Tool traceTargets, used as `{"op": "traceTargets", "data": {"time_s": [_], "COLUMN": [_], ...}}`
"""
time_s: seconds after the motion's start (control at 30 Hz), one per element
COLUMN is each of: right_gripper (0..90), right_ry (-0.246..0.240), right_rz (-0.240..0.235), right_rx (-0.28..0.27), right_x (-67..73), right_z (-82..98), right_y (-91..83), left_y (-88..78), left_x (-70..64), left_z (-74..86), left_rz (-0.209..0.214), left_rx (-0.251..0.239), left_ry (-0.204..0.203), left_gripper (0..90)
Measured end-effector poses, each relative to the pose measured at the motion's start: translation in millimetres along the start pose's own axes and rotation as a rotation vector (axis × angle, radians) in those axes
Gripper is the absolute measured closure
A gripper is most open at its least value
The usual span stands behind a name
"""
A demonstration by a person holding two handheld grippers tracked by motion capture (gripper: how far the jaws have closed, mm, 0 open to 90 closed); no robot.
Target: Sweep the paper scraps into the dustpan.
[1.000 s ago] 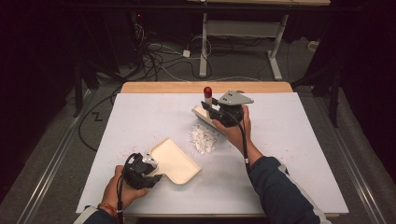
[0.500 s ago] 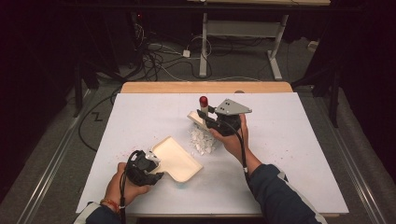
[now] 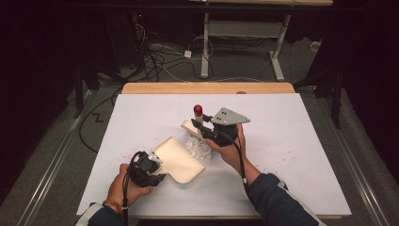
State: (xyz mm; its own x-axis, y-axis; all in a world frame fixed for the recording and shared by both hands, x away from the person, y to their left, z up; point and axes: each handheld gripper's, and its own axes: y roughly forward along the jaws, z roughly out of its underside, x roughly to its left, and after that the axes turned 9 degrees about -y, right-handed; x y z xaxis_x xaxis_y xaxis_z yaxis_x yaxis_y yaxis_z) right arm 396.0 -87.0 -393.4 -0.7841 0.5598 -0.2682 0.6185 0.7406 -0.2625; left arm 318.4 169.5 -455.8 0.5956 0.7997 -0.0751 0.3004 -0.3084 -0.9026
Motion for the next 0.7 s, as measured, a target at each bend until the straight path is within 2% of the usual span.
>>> {"op": "traceTargets", "data": {"time_s": [0.2,0.5,0.57,0.63,0.7], "right_gripper": [70.0,70.3,70.4,70.4,70.3], "right_ry": [0.009,-0.027,-0.02,-0.035,-0.054], "right_rz": [-0.042,-0.087,-0.108,-0.113,-0.098], "right_rx": [-0.024,-0.043,-0.05,-0.054,-0.049], "right_x": [17.1,43.8,47.1,49.9,51.9], "right_z": [-8.2,-21.5,-24.4,-26.5,-28.1], "right_y": [1.8,7.1,7.7,8.8,9.1], "left_y": [0.5,2.5,2.7,2.3,1.9], "left_x": [-0.5,-2.9,-3.3,-3.1,-2.9], "left_z": [-0.6,-4.5,-4.3,-4.2,-4.0], "left_rz": [0.001,0.003,0.002,0.002,0.004], "left_rx": [0.002,-0.005,-0.007,-0.005,-0.005], "left_ry": [-0.004,-0.011,-0.013,-0.011,-0.009], "left_gripper": [63.5,63.5,63.5,63.5,63.5]}}
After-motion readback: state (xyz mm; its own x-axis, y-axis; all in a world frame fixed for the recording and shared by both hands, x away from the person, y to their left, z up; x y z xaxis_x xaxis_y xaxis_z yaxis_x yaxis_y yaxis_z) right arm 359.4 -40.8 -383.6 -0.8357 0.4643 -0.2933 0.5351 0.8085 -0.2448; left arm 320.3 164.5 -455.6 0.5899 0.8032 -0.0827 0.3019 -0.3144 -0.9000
